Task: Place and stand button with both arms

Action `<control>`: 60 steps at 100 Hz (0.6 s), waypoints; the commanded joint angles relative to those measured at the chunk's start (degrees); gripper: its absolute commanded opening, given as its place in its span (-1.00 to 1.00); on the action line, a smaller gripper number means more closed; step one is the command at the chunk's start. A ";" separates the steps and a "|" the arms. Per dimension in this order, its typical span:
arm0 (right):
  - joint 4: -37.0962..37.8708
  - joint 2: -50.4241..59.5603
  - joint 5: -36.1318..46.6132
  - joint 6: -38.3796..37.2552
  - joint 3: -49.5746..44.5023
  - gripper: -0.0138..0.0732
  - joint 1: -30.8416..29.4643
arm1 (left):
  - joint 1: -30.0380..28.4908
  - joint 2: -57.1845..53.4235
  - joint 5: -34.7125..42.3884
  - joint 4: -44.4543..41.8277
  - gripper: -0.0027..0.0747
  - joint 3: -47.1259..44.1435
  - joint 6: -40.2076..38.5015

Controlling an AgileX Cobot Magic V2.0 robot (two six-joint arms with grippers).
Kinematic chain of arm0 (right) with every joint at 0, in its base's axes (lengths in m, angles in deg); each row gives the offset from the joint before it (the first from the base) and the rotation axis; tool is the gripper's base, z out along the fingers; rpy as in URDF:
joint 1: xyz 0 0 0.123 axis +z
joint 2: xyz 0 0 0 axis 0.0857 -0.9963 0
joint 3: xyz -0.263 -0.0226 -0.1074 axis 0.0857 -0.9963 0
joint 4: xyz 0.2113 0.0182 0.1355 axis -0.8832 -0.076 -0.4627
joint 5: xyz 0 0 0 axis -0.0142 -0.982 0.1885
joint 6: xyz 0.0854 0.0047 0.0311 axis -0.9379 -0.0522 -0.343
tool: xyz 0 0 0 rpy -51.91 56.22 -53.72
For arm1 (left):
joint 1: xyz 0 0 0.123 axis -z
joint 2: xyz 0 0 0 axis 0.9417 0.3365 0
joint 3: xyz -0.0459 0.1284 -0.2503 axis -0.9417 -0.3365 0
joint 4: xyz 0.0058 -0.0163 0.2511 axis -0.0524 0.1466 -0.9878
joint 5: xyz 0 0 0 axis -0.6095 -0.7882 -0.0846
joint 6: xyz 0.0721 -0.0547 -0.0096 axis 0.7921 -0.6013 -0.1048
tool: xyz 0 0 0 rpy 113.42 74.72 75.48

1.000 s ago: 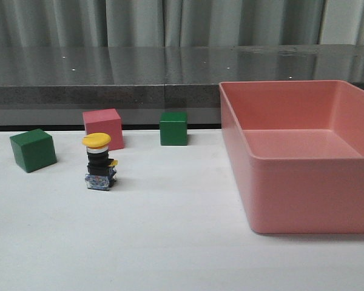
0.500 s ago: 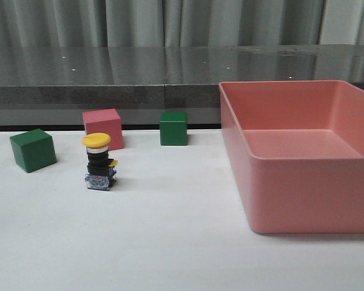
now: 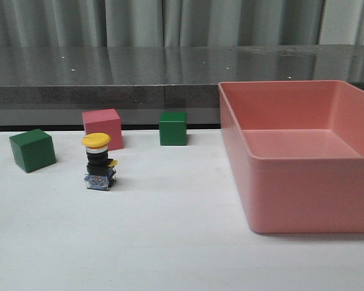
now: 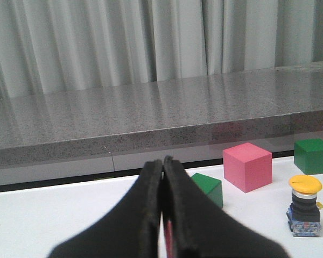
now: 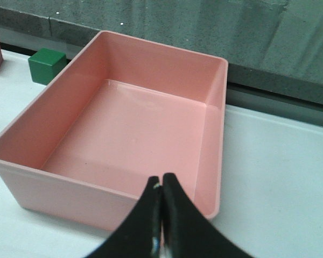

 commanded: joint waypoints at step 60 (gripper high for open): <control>14.09 18.60 27.95 -26.59 -20.57 -0.82 5.10 | -0.29 -1.71 4.76 0.04 -0.98 -2.67 -0.67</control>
